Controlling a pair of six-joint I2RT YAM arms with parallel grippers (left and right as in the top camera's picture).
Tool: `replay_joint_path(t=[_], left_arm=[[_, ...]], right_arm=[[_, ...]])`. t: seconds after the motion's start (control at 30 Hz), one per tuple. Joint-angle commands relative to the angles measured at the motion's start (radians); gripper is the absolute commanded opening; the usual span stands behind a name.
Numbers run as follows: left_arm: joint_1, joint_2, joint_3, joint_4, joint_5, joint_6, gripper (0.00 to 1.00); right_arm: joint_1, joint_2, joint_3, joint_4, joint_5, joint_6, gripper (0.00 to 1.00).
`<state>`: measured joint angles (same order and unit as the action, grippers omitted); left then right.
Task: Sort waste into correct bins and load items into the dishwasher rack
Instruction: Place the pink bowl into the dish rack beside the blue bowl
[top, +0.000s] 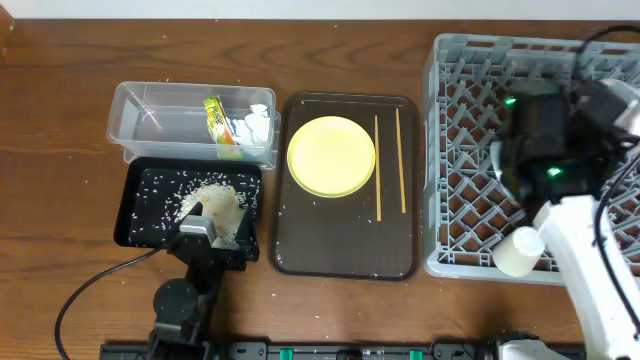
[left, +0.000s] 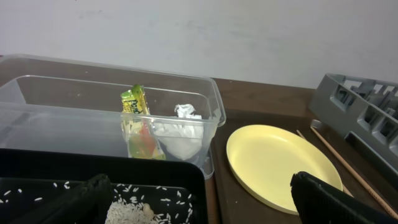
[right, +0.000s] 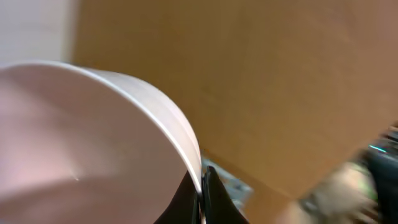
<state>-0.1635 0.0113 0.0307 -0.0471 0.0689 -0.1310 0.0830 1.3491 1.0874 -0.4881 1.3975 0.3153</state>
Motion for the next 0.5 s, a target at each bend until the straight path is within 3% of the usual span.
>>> replay_joint_path(t=[0.0, 0.2, 0.47], left_arm=[[0.006, -0.006, -0.026, -0.015, 0.010, -0.001, 0.94], [0.006, -0.006, -0.026, -0.015, 0.010, -0.001, 0.94], [0.006, -0.006, -0.026, -0.015, 0.010, -0.001, 0.94]], right_arm=[[-0.111, 0.069, 0.005, 0.026, -0.010, -0.095, 0.01], [-0.195, 0.200, 0.005, 0.031, -0.126, -0.146, 0.01], [-0.134, 0.322, 0.005, 0.024, -0.191, -0.170, 0.01]])
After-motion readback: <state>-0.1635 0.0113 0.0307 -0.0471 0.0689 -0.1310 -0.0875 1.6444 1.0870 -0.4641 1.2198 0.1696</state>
